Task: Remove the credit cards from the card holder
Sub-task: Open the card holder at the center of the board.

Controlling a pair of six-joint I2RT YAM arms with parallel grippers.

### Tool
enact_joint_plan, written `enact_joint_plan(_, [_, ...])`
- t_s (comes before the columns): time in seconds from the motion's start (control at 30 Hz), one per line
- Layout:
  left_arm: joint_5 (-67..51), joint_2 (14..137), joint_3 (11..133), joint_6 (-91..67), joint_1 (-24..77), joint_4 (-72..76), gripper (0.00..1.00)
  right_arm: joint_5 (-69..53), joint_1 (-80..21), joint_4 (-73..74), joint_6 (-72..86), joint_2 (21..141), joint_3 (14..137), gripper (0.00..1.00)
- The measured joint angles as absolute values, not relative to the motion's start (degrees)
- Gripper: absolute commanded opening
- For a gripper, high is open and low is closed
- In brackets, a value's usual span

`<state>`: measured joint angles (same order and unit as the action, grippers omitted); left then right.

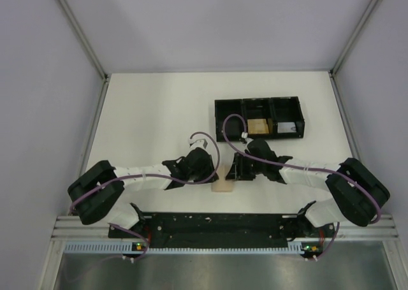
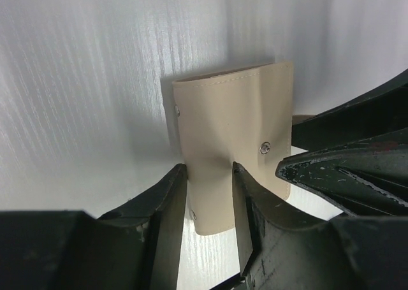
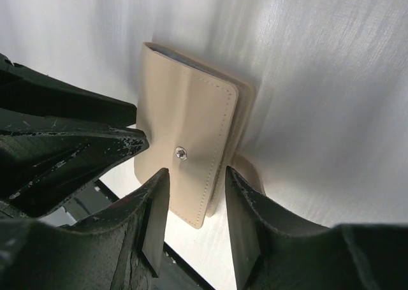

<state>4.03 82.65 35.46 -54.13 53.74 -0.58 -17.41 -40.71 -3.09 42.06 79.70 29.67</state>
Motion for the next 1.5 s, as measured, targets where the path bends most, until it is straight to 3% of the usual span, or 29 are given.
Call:
enact_joint_plan(0.3, [3.84, 82.7, 35.44, -54.57, 53.74, 0.03, 0.39, -20.25, -40.69, -5.56, 42.28, 79.7, 29.67, 0.4])
enact_joint_plan(0.53, [4.14, 81.47, 34.06, -56.07, 53.74, 0.45, 0.47, -23.05, -40.69, -7.07, 43.09, 79.68, 29.69, 0.4])
enact_joint_plan(0.7, [6.85, 74.32, 30.85, -57.45, 53.74, 0.14, 0.52, -25.3, -40.75, -7.7, 43.75, 79.66, 30.96, 0.4])
enact_joint_plan(1.1, [14.94, 54.92, 28.67, -58.17, 53.74, -6.39, 0.54, -25.58, -43.77, -7.25, 43.7, 80.77, 38.06, 0.43])
enact_joint_plan(1.5, [17.91, 40.6, 28.05, -55.66, 53.74, -11.81, 0.54, -24.99, -50.54, -6.04, 42.98, 97.36, 51.72, 0.54])
